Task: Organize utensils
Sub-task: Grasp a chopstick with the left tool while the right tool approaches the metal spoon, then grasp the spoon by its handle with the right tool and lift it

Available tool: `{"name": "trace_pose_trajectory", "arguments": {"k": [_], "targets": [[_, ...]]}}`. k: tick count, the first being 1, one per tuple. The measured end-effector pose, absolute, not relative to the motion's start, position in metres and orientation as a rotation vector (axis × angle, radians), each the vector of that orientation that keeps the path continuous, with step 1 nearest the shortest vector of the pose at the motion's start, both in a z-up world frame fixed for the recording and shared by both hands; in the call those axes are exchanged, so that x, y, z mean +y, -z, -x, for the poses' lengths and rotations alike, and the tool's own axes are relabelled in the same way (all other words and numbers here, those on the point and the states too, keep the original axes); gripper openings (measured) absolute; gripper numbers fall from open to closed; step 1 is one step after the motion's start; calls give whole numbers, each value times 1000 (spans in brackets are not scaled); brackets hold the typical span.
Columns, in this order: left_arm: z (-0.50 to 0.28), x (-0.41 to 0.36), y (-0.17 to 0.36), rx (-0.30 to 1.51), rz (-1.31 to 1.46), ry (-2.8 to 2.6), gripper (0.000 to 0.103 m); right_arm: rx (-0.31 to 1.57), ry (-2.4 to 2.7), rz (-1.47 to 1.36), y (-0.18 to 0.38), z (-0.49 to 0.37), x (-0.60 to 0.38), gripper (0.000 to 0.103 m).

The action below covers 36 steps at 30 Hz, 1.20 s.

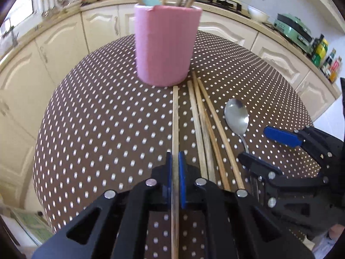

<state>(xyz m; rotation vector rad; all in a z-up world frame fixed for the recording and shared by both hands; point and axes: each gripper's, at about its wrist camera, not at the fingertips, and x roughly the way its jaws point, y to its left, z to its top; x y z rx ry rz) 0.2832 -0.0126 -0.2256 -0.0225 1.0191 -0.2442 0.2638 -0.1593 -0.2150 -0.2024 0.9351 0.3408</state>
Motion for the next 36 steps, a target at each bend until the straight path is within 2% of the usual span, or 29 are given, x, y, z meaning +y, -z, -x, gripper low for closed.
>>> {"name": "trace_pose_trajectory", "arguments": {"k": [1,4,6,10,14,22,29,36], "targets": [[-281,-9,226,1026,40,241,6,944,-351,207,214,-265,-161,54],[-272,-1,226,1050,67,225,6,981,-369,221,212,-268,-167,32],[-265,5,226,1067,88,226,6,1011,-380,224,210,-271,-175,28],[-264,12,227,1103,78,230,6,1101,-430,199,207,-285,-190,27],[-285,4,224,1146,6,243,7,1208,-460,197,204,-307,-193,18],[-314,-11,218,1261,-129,300,8,1391,-475,261,201,-343,-184,13],[-325,-30,220,1230,-142,291,7,1342,-434,376,203,-337,-148,12],[-307,-20,219,1141,-42,312,6,1274,-445,318,198,-330,-156,4]]}}
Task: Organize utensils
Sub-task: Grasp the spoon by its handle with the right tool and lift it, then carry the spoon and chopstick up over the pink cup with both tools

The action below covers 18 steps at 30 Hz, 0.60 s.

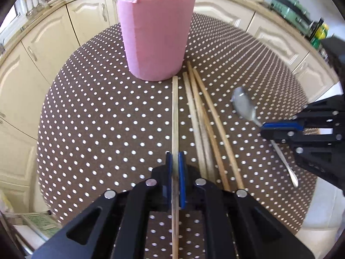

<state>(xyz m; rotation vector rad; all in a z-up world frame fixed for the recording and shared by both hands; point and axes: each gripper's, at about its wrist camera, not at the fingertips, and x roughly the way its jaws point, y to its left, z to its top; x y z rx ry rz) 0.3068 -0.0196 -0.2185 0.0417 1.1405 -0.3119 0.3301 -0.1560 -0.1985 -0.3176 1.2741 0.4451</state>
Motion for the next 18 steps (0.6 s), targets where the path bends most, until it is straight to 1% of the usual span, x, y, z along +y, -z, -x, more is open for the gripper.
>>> {"name": "trace_pose_trajectory", "arguments": {"k": [9,18], "targets": [[-284,11,197,977,112,318,6,1194,-486,210,185,-309,-189,4],[-255,34,160,792,182,303,6,1033,-569,65,149,-288,-217,4]]}}
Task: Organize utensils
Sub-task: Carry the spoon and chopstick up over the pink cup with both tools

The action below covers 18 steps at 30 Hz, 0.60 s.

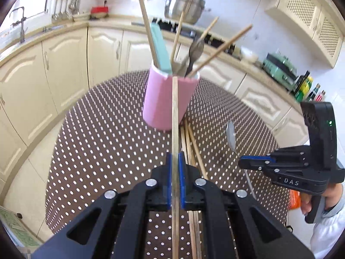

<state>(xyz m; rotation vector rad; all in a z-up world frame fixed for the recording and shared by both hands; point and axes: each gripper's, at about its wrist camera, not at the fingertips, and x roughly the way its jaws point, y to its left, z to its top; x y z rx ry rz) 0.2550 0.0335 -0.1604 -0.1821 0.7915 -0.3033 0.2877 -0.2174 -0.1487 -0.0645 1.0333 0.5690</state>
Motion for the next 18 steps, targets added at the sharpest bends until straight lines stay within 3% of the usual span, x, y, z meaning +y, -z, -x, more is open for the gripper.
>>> {"name": "trace_pose_trajectory", "arguments": {"k": [18], "targets": [[-252,39,101,533,209,307,6,776,-614,-95,112,-291,-222,4]]}}
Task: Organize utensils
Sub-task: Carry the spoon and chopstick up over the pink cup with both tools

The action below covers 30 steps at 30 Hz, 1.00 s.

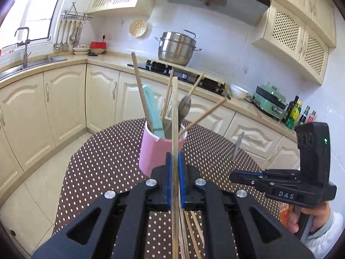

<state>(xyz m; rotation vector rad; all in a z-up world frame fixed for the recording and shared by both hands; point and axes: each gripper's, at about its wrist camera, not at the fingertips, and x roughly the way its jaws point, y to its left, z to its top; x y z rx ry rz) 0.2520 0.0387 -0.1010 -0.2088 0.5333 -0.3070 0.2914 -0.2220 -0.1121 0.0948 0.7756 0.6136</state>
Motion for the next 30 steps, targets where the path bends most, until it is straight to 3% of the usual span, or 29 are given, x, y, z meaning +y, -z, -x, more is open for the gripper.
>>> {"name": "trace_pose_trajectory", "arguments": {"k": [18,30], "targets": [[-294,53,45,247,297,302,6,522,-559,-232,55,-330,-227,4],[-336,24,42,34,240,287,6,359,-524,-228,23,-366,-208,4]]}}
